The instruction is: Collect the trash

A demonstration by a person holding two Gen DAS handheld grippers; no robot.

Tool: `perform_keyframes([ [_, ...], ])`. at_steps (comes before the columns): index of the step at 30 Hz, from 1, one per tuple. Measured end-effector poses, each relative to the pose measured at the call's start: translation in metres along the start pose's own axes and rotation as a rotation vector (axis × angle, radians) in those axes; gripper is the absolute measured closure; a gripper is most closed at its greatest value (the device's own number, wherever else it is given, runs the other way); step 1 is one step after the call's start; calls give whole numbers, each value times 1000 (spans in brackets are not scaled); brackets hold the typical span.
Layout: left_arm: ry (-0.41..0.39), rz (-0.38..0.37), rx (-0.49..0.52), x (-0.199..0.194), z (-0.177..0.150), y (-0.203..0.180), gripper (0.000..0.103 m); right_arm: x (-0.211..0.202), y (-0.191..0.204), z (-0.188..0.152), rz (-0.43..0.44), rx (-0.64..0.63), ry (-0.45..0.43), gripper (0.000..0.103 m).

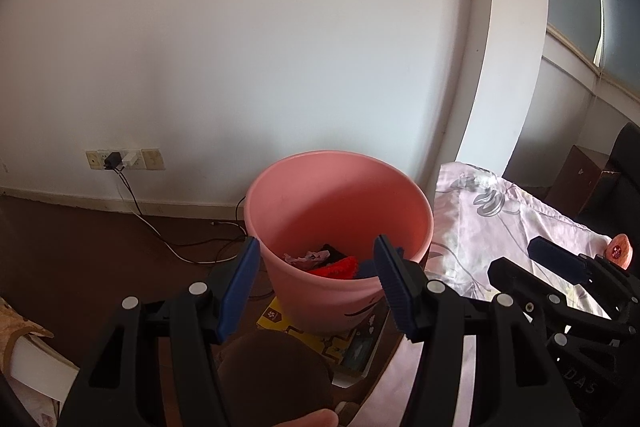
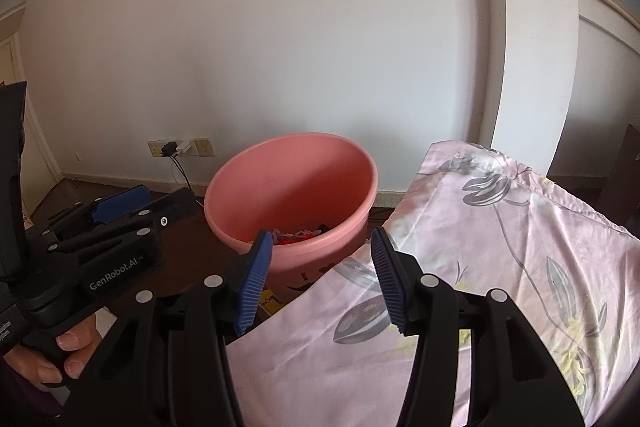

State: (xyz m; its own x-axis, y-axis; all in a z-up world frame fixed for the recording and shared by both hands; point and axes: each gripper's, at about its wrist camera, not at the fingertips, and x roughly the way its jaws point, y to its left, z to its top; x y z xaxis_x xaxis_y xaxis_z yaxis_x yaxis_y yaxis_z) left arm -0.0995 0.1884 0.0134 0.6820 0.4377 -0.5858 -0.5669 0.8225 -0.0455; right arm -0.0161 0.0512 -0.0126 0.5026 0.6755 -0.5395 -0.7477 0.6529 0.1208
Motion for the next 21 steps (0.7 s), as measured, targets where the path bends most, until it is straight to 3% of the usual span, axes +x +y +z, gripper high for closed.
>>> perform_keyframes([
  [21,-19,7,31,-22,-3,-8,46,-24,-5,-9,-23,12,-17,46],
])
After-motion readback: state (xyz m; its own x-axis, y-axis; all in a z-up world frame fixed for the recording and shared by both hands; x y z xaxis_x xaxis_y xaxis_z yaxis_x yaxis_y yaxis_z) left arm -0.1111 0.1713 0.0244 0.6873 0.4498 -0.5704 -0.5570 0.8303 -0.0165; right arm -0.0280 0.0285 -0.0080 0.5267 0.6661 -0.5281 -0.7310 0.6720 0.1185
